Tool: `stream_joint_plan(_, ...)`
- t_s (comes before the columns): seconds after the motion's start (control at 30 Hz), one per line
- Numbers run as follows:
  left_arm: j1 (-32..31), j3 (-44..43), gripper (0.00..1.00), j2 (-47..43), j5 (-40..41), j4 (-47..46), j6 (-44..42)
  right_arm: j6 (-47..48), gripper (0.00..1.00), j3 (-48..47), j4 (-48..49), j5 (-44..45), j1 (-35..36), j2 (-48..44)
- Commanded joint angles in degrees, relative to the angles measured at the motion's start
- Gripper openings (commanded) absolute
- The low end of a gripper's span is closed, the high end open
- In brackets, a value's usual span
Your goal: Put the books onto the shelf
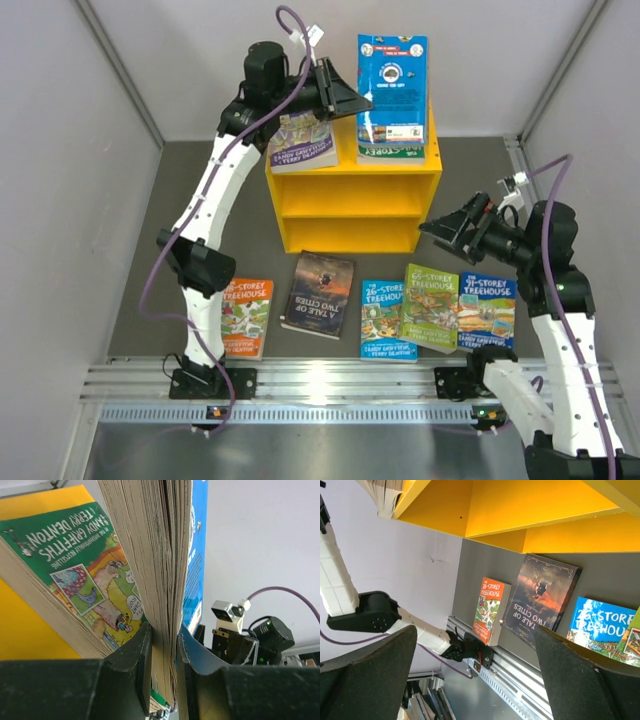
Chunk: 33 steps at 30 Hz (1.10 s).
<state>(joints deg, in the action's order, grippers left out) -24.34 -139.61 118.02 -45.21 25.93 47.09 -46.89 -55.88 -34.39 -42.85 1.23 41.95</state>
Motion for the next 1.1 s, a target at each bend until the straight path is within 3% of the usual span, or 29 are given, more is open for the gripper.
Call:
stream_joint_plan(0.0, 0.5, -1.9, 0.0, -2.6, -3.9, -2.7, -0.9, 2.1, 1.0, -0.6, -0.9, 1.1, -0.3, 0.3)
stream_joint_plan(0.3, 1.1, -1.8, 0.0, -2.0, -1.1, 6.5, -5.4, 2.9, 1.0, 0.2, -1.6, 1.5, -0.3, 1.2)
stream_joint_plan(0.73, 0.5, -0.8, 0.01, -0.7, 0.3, 9.6, -8.0, 4.0, 1.0, 0.7, -1.6, 1.5, -0.4, 3.0)
stream_joint_plan(0.8, 0.2, -0.8, 0.07, -0.5, 0.0, 9.6, -8.2, 4.4, 1.0, 0.8, -1.6, 1.5, -0.4, 3.0)
stream_joint_plan(0.97, -0.2, -0.7, 0.35, -0.2, -0.1, 8.5, -7.8, 4.6, 1.0, 1.0, -1.5, 1.5, -0.4, 2.9)
stream_joint_plan(1.07, -0.3, -0.5, 0.46, -0.1, 0.4, 8.3, -7.6, 4.7, 1.0, 1.5, -1.6, 1.5, -0.4, 2.7)
